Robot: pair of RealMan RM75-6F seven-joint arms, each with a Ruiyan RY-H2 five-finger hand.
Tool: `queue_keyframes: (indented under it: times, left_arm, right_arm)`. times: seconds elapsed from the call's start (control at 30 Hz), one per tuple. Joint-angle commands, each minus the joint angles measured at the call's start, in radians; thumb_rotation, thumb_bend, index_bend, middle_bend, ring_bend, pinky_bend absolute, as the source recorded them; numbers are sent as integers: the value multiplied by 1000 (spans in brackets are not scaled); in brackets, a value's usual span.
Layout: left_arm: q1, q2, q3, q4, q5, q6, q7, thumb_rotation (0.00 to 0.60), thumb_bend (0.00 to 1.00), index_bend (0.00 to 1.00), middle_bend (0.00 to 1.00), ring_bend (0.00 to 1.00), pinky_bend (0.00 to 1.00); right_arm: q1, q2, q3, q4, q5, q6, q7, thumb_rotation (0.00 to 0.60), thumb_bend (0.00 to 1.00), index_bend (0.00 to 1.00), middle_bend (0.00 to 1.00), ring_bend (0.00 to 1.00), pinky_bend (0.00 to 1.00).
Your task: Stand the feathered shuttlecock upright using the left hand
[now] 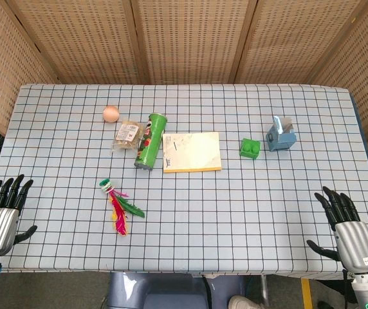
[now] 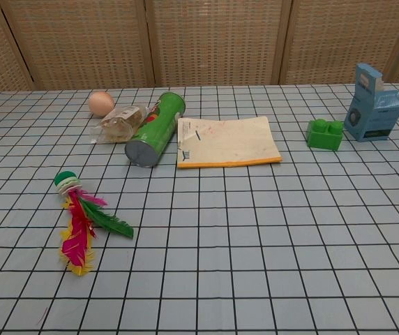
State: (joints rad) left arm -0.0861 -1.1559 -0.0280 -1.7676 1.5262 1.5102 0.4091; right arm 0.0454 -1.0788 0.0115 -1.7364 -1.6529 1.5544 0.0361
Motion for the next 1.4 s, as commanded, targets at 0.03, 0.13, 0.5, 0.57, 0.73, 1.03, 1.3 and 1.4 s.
queue_keyframes:
  times: [0.03, 0.13, 0.5, 0.57, 0.73, 1.03, 1.3, 1.4]
  left_arm:
    - [-2, -1, 0, -1, -3, -4, 5, 600, 0, 0, 0, 0, 0]
    - [-3, -2, 0, 0, -5, -7, 8, 600, 0, 0, 0, 0, 0]
    - [-10, -2, -2, -2, -8, -17, 5, 600, 0, 0, 0, 0, 0]
    - [-13, -1, 0, -2, -5, -23, -7, 600, 0, 0, 0, 0, 0]
    - [-14, 5, 6, 0, 7, -26, -25, 600, 0, 0, 0, 0, 0]
    - [-62, 61, 18, -49, 18, -117, -115, 600, 0, 0, 0, 0, 0]
    - [-171, 158, -22, -104, -13, -266, -103, 600, 4, 15, 0, 0, 0]
    - [-222, 178, -36, -112, -51, -350, -86, 600, 56, 134, 0, 0, 0]
  right_arm:
    - [1, -1, -1, 0, 1, -4, -4, 600, 0, 0, 0, 0, 0]
    - [2, -3, -2, 1, 0, -7, -9, 600, 0, 0, 0, 0, 0]
    - [1, -1, -1, -2, 5, -5, -7, 600, 0, 0, 0, 0, 0]
    - [1, 0, 1, -3, 6, -4, -3, 600, 0, 0, 0, 0, 0]
    - [1, 2, 1, -4, 1, -1, 0, 600, 0, 0, 0, 0, 0]
    - [3, 0, -1, 1, 7, -11, 1, 600, 0, 0, 0, 0, 0]
    - [4, -4, 0, 0, 10, -14, -13, 600, 0, 0, 0, 0, 0]
    - [4, -3, 1, 0, 13, -14, -12, 600, 0, 0, 0, 0, 0]
